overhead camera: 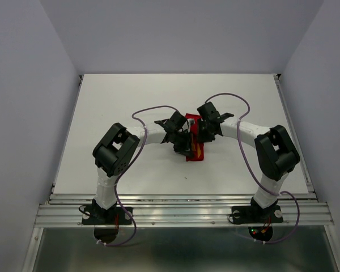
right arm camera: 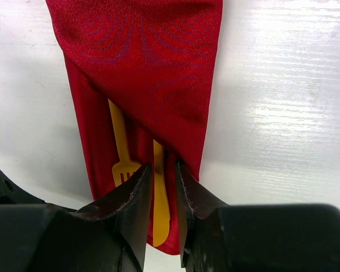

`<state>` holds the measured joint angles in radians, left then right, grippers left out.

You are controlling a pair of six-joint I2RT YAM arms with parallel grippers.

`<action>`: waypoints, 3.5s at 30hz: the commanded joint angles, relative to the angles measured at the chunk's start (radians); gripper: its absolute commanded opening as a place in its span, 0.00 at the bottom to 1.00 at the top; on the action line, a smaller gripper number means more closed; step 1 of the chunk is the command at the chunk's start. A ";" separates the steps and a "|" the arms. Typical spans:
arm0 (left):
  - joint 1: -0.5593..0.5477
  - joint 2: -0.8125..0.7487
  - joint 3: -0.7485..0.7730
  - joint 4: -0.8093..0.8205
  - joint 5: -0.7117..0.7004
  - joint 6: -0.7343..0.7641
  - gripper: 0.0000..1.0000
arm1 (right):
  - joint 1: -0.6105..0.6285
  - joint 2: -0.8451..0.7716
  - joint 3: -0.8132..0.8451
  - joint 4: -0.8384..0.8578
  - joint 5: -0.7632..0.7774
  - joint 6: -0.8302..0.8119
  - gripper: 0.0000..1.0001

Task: Fold the napkin into a case and place the utensils inside
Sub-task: Insert the knife into the folded napkin.

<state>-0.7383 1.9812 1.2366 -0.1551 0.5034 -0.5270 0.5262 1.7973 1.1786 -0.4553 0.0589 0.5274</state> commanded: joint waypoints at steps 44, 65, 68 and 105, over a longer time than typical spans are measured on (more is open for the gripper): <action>-0.004 -0.010 -0.014 -0.026 -0.003 0.028 0.00 | 0.051 0.076 0.119 0.021 0.186 0.031 0.12; -0.004 -0.001 -0.009 -0.023 0.004 0.027 0.00 | 0.051 0.005 0.036 0.027 0.113 0.048 0.30; -0.004 -0.001 -0.008 -0.023 0.004 0.025 0.00 | 0.060 0.013 0.033 0.033 0.104 0.049 0.28; -0.004 -0.001 -0.017 -0.021 0.007 0.035 0.00 | 0.069 0.062 0.112 0.013 0.242 0.028 0.22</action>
<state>-0.7380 1.9812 1.2366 -0.1562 0.5110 -0.5175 0.5903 1.8591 1.2472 -0.4576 0.2584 0.5636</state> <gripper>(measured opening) 0.026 0.172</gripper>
